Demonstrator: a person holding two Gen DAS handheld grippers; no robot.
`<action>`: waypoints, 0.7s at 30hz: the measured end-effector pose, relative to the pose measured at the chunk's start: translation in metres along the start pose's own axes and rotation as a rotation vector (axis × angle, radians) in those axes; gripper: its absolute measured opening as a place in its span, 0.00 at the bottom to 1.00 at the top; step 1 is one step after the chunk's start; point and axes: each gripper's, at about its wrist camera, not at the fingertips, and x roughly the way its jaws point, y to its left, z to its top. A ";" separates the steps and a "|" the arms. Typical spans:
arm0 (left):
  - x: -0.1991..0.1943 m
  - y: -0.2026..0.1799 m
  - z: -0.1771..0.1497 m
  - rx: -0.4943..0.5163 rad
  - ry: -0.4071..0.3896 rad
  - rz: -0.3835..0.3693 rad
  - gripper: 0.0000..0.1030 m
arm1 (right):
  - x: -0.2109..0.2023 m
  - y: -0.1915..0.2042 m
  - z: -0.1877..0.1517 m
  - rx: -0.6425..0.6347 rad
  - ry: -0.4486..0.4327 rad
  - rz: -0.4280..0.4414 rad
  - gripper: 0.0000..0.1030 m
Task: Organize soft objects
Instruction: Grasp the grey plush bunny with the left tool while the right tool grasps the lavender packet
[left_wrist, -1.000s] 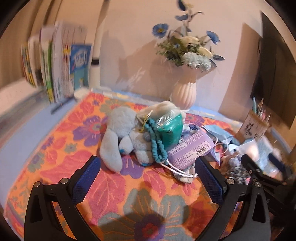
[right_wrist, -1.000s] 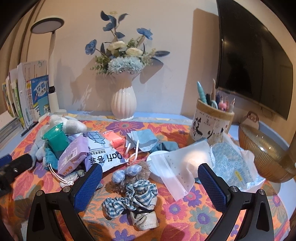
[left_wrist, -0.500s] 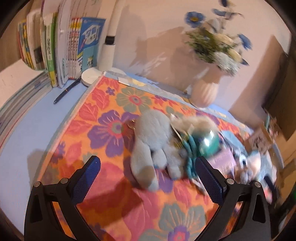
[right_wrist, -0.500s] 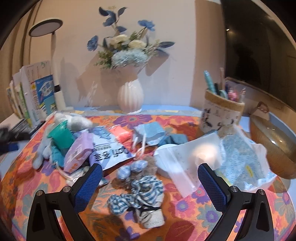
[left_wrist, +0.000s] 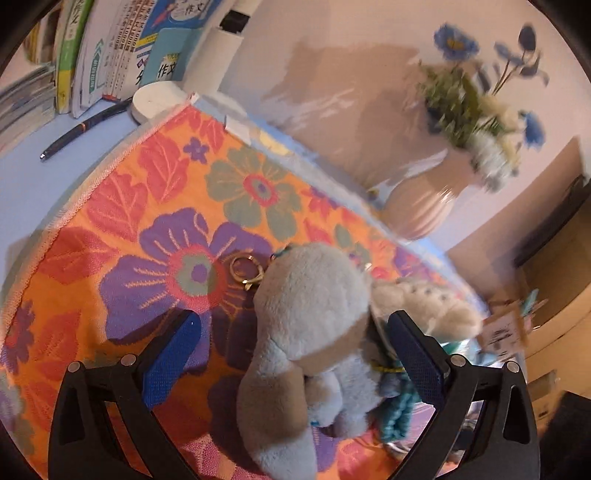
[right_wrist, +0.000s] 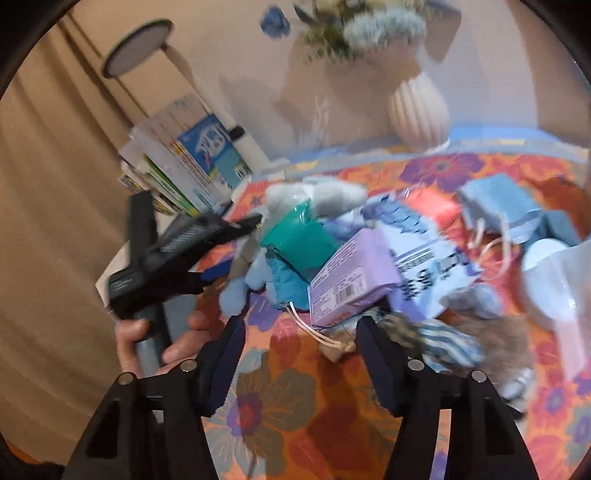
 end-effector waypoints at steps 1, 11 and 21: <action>0.000 0.006 0.000 -0.029 0.003 -0.021 0.97 | 0.006 -0.002 0.001 0.017 0.010 -0.004 0.58; 0.014 -0.020 0.001 0.080 0.022 0.054 0.55 | 0.027 -0.029 0.024 0.124 -0.073 -0.103 0.52; -0.039 -0.021 0.007 0.074 -0.113 0.043 0.50 | -0.022 -0.015 0.035 0.062 -0.188 -0.040 0.17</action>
